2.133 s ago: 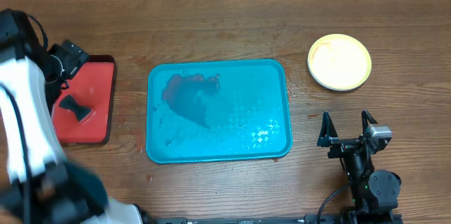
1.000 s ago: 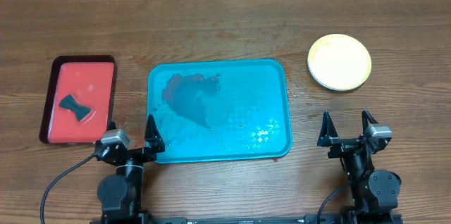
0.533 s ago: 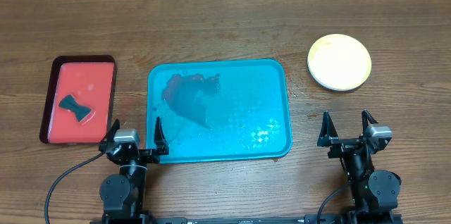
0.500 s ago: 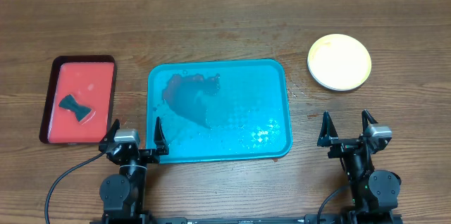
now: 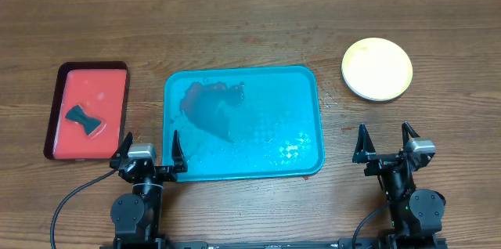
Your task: Clean dirty plates on tray and stack at the side
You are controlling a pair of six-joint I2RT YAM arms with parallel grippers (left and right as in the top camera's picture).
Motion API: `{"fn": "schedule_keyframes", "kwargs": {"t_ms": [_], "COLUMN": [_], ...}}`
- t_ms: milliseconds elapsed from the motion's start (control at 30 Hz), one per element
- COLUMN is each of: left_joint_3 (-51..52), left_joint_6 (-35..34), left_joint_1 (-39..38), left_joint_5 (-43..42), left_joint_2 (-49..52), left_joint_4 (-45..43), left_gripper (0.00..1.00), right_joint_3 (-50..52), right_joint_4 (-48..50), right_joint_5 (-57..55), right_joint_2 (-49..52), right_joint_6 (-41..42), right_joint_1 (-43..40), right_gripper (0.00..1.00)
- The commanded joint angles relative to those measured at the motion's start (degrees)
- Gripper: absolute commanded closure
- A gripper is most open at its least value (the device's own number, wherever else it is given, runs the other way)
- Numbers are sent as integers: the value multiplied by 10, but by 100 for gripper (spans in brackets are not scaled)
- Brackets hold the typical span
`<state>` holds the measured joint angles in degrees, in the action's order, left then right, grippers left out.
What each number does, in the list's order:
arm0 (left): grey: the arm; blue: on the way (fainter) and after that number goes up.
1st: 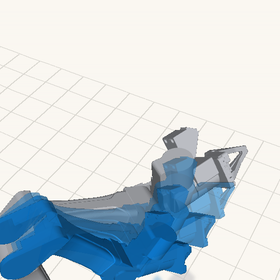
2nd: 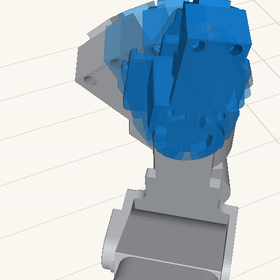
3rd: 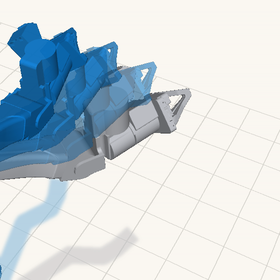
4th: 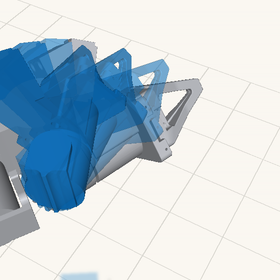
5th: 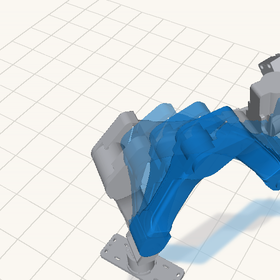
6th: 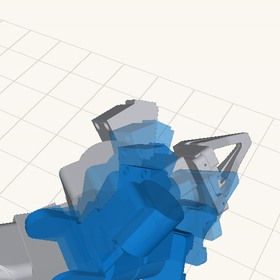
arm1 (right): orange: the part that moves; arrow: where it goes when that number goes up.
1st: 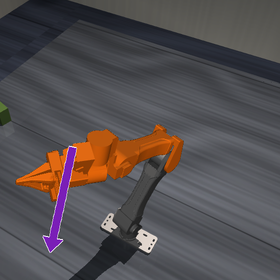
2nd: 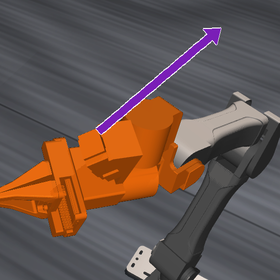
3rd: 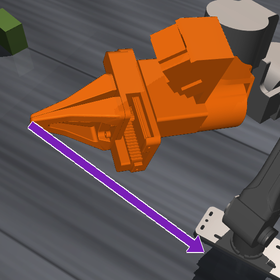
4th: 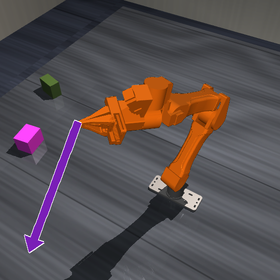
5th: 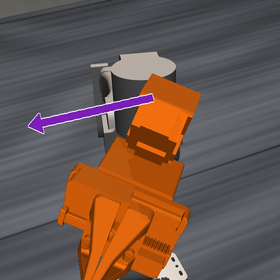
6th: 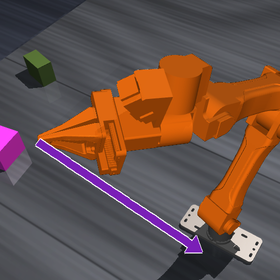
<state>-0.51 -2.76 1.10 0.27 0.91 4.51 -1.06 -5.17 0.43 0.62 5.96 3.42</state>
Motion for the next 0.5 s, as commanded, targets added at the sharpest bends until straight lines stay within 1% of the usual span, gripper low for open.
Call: {"fn": "schedule_keyframes", "kwargs": {"t_ms": [0, 467], "left_joint_3": [2, 2], "left_joint_6": [13, 13], "left_joint_1": [-4, -4], "left_joint_5": [3, 3], "left_joint_2": [-7, -7], "left_joint_4": [-1, -1], "left_gripper": [0, 1], "right_joint_3": [6, 6], "right_joint_4": [3, 3], "right_joint_5": [-5, -5], "right_joint_2": [-5, -5], "right_joint_6": [-2, -2], "right_joint_1": [-2, -2], "right_gripper": [0, 0]}}
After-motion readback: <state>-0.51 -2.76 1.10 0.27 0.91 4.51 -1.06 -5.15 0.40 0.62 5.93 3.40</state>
